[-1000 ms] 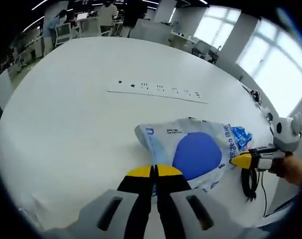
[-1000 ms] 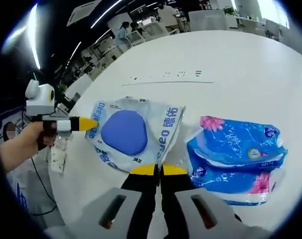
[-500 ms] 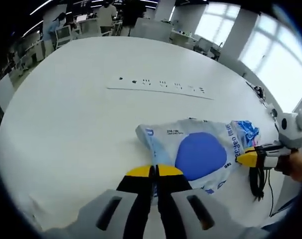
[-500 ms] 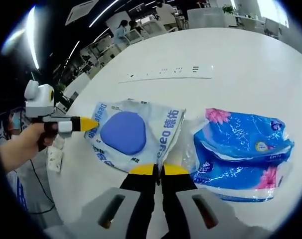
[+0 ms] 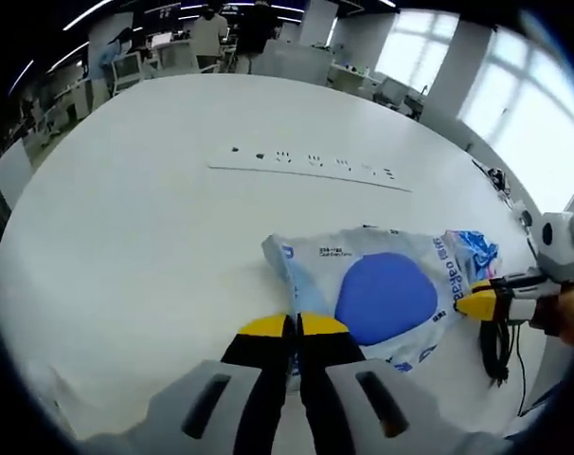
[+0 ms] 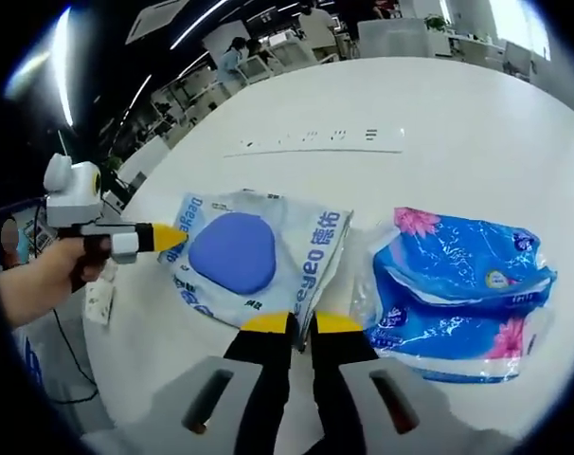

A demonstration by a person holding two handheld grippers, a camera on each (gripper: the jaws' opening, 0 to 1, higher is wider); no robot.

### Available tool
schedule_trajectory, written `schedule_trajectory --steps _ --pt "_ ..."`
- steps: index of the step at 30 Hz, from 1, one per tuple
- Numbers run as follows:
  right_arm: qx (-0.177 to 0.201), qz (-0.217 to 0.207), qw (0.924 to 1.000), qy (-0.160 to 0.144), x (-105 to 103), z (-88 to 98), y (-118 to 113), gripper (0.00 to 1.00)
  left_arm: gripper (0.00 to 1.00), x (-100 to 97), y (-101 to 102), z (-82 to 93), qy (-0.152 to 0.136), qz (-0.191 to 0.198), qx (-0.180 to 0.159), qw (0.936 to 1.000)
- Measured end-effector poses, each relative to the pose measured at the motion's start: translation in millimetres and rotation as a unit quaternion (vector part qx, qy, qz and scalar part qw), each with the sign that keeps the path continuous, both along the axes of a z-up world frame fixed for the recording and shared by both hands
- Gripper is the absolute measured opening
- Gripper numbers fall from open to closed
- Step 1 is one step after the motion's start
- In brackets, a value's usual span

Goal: Arrange the tabletop items into an orderly group along one side of the table until the central work area is clear of visible clutter.

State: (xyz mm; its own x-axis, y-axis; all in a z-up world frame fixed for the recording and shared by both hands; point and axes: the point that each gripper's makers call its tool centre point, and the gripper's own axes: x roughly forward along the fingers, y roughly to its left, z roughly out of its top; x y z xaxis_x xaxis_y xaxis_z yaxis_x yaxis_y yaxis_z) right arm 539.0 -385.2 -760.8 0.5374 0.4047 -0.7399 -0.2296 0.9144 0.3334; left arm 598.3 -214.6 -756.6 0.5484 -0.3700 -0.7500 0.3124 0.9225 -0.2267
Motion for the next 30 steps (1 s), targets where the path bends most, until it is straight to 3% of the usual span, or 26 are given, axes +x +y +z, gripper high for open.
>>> schedule_trajectory --steps 8,14,16,19,24,28,30 --pt "0.005 -0.004 0.9998 -0.019 -5 17.3 -2 0.13 0.0 0.0 -1 -0.8 -0.004 0.007 -0.002 1.0" --pt "0.036 -0.015 0.9979 -0.051 -13 40.0 -5 0.19 0.01 -0.3 0 1.2 -0.005 0.017 -0.009 0.9998" --pt "0.047 -0.017 0.9971 -0.057 -18 46.6 -7 0.22 0.03 -0.1 1 3.4 -0.019 0.015 -0.007 0.9997" --pt "0.083 -0.024 0.9939 -0.069 -23 57.7 -7 0.27 0.13 4.6 3 8.0 -0.037 0.022 -0.011 0.999" --pt "0.089 -0.019 0.9911 -0.097 -33 73.6 -17 0.3 0.33 9.4 -2 34.4 -0.093 0.015 -0.011 0.9955" --pt "0.098 -0.02 0.9883 -0.115 -42 86.7 -26 0.34 0.66 6.2 -9 56.7 -0.124 0.015 -0.044 0.9912" --pt "0.096 -0.025 0.987 -0.127 -47 92.6 -33 0.35 0.76 1.5 -10 62.6 -0.13 0.01 -0.043 0.9906"
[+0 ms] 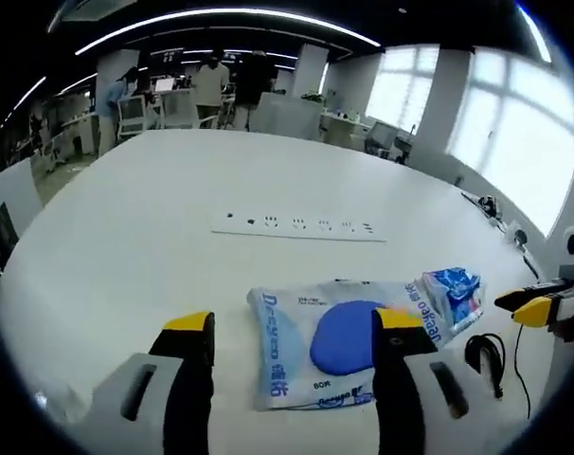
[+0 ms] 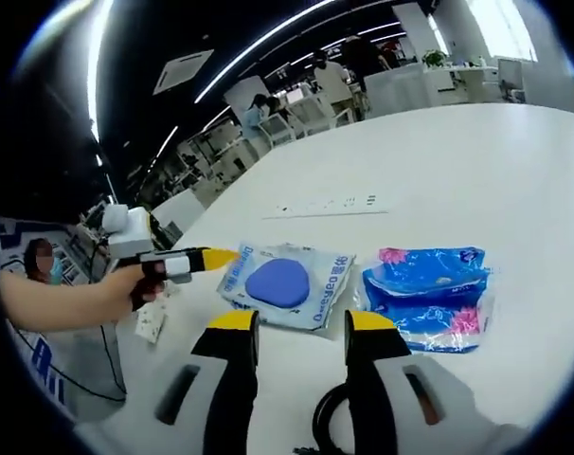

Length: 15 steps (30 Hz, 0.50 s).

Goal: Arrange the tabletop items into an orderly group along one side of the table until the central work area is clear of visible clutter.

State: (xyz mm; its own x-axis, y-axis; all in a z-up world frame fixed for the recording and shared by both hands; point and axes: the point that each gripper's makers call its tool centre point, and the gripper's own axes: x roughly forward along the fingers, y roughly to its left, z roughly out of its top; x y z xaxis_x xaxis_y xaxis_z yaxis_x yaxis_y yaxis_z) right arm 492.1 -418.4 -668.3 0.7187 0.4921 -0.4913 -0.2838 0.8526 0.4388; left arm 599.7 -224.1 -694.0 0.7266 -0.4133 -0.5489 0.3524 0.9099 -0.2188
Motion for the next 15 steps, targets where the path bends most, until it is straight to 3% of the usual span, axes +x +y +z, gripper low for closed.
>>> schedule_trajectory --steps 5,15 --pt "0.01 -0.019 0.9997 -0.01 -14 10.8 -13 0.39 0.85 -21.3 -7 22.7 -0.02 -0.021 -0.002 0.9996" --pt "0.023 -0.042 0.9984 -0.028 -47 32.9 -27 0.49 0.89 -52.8 -7 62.3 -0.057 -0.034 -0.004 0.9978"
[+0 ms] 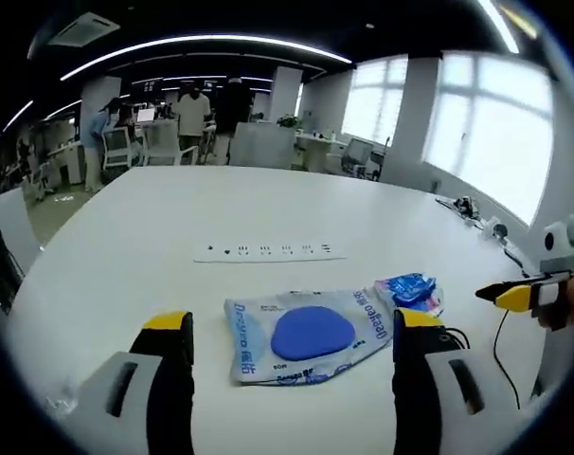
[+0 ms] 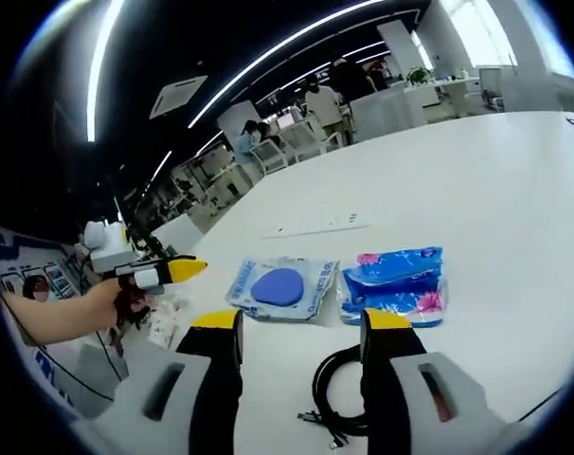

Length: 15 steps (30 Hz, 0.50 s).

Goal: Arrange the tabletop items into an orderly group along one side of the table until the central work area is clear of visible clutter.

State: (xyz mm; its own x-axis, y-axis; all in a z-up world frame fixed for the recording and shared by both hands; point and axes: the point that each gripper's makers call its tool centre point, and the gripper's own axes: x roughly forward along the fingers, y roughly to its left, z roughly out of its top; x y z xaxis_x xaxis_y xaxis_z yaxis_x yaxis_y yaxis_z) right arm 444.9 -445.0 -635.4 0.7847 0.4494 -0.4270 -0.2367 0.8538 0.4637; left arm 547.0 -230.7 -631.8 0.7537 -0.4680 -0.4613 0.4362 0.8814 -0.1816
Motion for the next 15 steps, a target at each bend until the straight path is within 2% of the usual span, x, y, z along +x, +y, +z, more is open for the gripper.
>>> schedule_trajectory --steps 9,13,15 --pt "0.007 -0.014 0.9998 -0.01 -22 10.2 -14 0.5 0.86 -28.4 14 28.4 -0.038 0.02 0.005 0.9991" --pt "0.015 -0.024 0.9996 -0.005 -29 6.0 -21 0.49 0.85 -36.2 21 27.5 -0.038 0.027 0.003 0.9989" --pt "0.02 -0.029 0.9994 0.004 -31 0.5 -23 0.48 0.85 -37.9 25 22.0 -0.029 0.033 0.006 0.999"
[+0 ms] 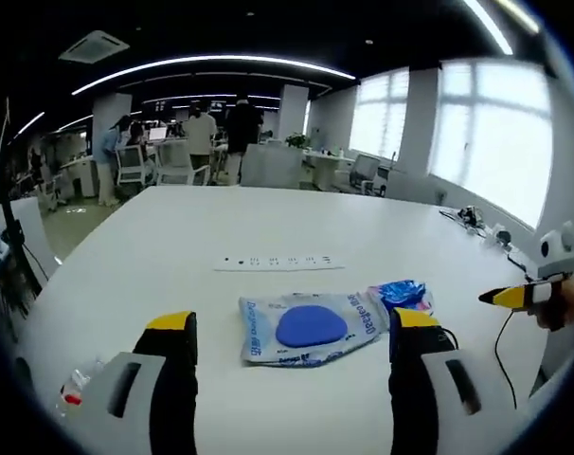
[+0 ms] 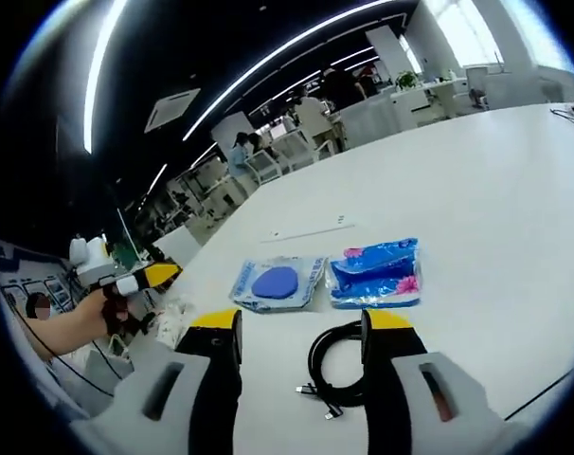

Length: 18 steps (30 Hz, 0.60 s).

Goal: Arrange the tabletop items into an orderly group along one side of the table until the central work area is clear of visible clutter.

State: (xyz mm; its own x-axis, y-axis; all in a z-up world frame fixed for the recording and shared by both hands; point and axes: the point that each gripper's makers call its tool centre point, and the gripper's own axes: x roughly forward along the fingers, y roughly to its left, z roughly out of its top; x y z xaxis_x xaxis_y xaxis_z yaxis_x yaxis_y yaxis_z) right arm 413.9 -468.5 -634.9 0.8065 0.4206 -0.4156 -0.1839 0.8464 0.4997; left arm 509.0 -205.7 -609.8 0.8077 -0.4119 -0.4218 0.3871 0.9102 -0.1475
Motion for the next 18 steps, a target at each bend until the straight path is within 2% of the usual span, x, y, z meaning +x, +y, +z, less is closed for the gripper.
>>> schedule_trajectory --steps 3,10,14,18 --pt "0.003 -0.003 1.0 0.006 -1 -3.6 -1 0.48 0.84 -1.3 5 -4.7 0.008 0.006 0.002 0.9999" --pt "0.007 0.001 1.0 0.006 6 -3.3 1 0.47 0.83 0.3 20 -4.8 0.008 0.023 0.006 0.9997" --pt "0.009 -0.001 0.9999 0.007 6 -4.6 -1 0.47 0.83 -4.2 39 -5.9 0.008 0.047 0.012 0.9988" --pt "0.01 -0.01 0.9997 0.017 2 -11.9 -8 0.46 0.82 -15.2 67 -11.0 0.016 0.088 0.012 0.9959"
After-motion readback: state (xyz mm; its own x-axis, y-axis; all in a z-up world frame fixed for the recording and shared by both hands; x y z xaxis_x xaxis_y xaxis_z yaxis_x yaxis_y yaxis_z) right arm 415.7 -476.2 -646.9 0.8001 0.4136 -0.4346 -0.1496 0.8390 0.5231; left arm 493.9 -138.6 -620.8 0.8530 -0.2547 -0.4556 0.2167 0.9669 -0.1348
